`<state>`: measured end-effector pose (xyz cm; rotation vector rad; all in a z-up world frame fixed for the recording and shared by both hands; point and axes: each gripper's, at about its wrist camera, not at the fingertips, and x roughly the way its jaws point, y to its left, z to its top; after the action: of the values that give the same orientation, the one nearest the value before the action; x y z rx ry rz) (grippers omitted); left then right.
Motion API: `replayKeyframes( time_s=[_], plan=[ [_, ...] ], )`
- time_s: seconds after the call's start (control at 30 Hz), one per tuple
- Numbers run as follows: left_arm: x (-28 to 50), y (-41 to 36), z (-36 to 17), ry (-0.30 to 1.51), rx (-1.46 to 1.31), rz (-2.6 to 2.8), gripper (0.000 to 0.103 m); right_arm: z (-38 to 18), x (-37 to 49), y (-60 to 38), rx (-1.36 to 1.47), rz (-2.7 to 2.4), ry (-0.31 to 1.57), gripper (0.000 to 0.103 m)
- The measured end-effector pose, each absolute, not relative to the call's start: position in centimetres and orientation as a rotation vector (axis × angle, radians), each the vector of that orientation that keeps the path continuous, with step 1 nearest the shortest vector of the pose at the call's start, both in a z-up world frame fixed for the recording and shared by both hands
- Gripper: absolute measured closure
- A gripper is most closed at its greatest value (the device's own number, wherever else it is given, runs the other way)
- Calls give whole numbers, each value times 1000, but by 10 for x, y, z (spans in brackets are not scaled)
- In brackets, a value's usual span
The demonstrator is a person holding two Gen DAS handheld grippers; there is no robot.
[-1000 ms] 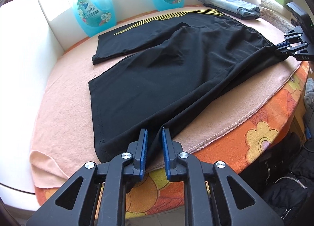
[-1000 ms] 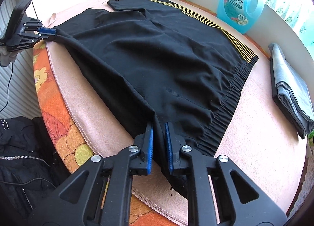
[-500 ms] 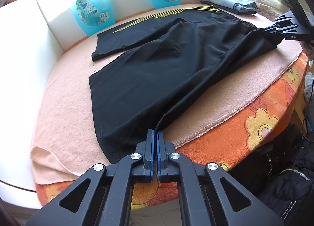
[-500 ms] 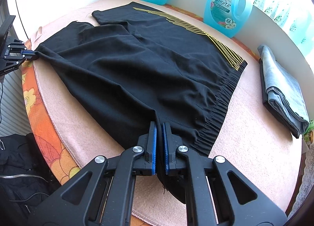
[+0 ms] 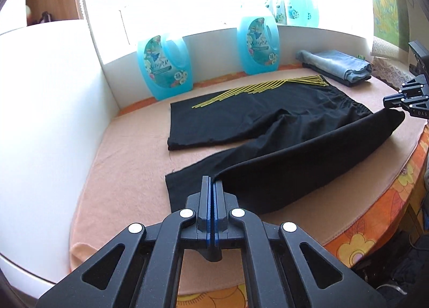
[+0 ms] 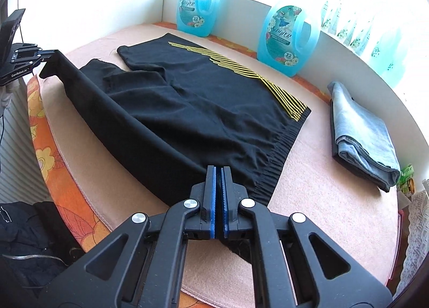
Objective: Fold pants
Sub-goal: 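Lift the pants with both tools and fold one leg over the other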
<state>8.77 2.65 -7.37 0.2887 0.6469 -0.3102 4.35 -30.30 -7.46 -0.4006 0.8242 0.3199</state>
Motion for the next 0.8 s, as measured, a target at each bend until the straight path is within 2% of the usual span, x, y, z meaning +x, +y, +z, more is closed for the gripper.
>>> replayKeyframes(
  time_s=[0.33, 0.4, 0.47, 0.53, 0.73, 0.77, 0.8],
  plan=[
    [115, 17, -73, 638, 304, -328, 103, -74, 29, -297, -420, 510, 861, 99],
    [118, 19, -73, 637, 296, -322, 103, -86, 18, -293, -439, 551, 892, 89],
    [122, 19, -71, 636, 284, -325, 103, -101, 10, -288, -465, 574, 918, 55],
    [125, 18, -70, 636, 282, -328, 103, -113, 4, -286, -494, 574, 926, 49],
    [126, 13, -69, 632, 307, -332, 103, -132, -1, -284, -663, 465, 909, 49],
    [126, 14, -68, 630, 306, -330, 103, -133, 1, -286, -684, 435, 908, 57],
    [127, 15, -67, 630, 302, -330, 103, -133, 5, -289, -680, 420, 916, 70]
  ],
)
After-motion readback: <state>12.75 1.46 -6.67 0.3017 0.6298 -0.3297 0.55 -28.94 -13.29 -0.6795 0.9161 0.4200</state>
